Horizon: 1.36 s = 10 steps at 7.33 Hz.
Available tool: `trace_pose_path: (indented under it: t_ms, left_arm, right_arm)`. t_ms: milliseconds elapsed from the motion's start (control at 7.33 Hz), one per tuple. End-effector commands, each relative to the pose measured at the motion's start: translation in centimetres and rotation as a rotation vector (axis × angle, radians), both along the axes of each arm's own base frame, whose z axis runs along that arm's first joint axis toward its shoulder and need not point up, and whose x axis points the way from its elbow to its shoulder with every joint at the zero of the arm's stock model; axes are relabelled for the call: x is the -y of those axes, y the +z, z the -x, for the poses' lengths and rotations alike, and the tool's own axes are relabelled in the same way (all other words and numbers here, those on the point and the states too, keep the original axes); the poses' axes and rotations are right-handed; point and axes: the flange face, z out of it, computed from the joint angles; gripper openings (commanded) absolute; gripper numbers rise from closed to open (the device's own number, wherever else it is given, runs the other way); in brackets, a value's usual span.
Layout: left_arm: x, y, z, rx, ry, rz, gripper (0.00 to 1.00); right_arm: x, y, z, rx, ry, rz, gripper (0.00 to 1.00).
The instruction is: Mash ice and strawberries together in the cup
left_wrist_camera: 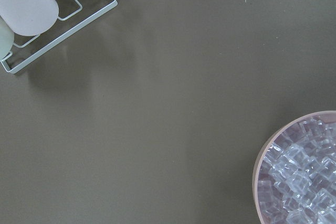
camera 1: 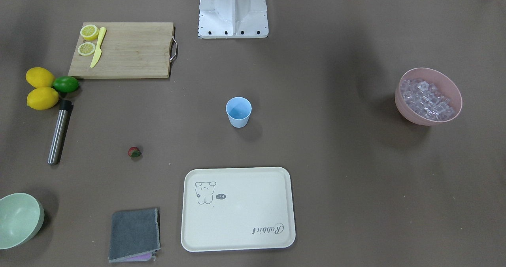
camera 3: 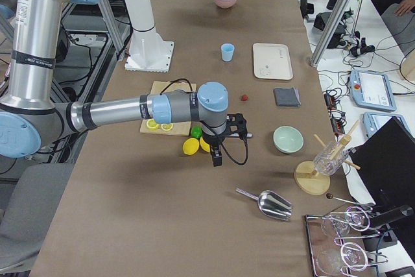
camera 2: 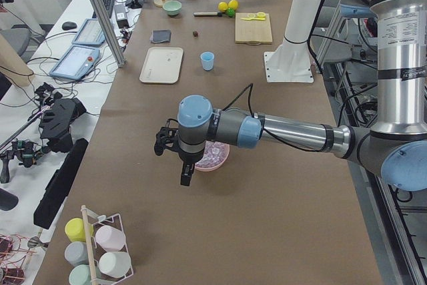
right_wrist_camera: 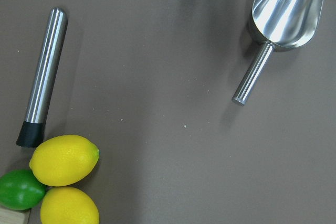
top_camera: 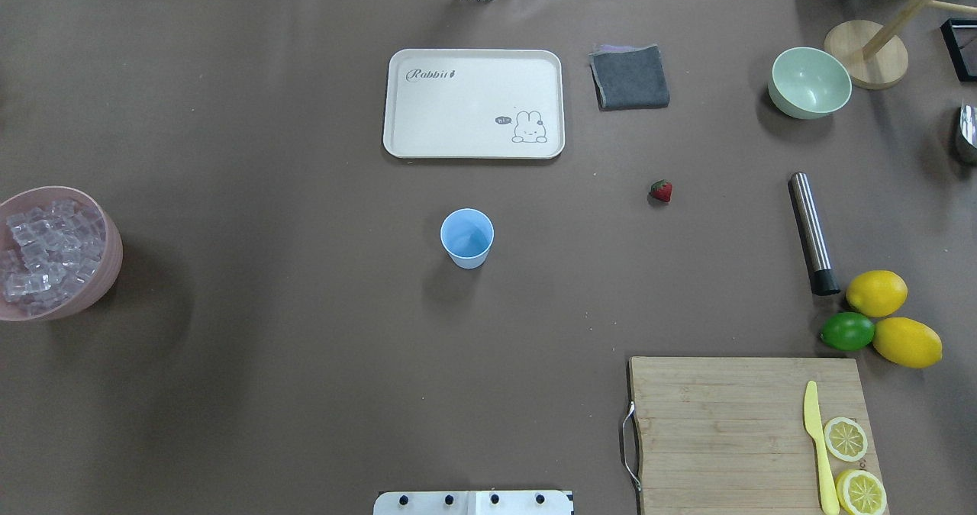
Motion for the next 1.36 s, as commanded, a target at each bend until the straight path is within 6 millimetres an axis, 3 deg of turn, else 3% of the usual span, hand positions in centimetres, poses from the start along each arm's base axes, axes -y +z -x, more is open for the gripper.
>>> trace_pose_path:
  t_ms: [0,273,545,1227]
  left_arm:
    - [0.0,-0.1,0.0,-0.003,0.000,0.000,0.96]
    - [0.0,-0.3,0.0,-0.001,0.001,-0.004,0.97]
    - [-1.1,0.8,-0.1,-0.002,0.003,0.024,0.98]
    - [-1.1,0.9,0.0,0.009,0.004,0.009,0.98]
  right_arm:
    - [-0.4,0.4,0.0,0.005,-0.001,0.010,1.00]
    - [-0.4,0.5,0.0,0.003,-0.002,0.012,1.00]
    - [-0.6,0.7,0.0,0.003,-0.002,0.017,1.00]
    - [-0.7,0.9,0.3,0.021,-0.009,0.025,1.00]
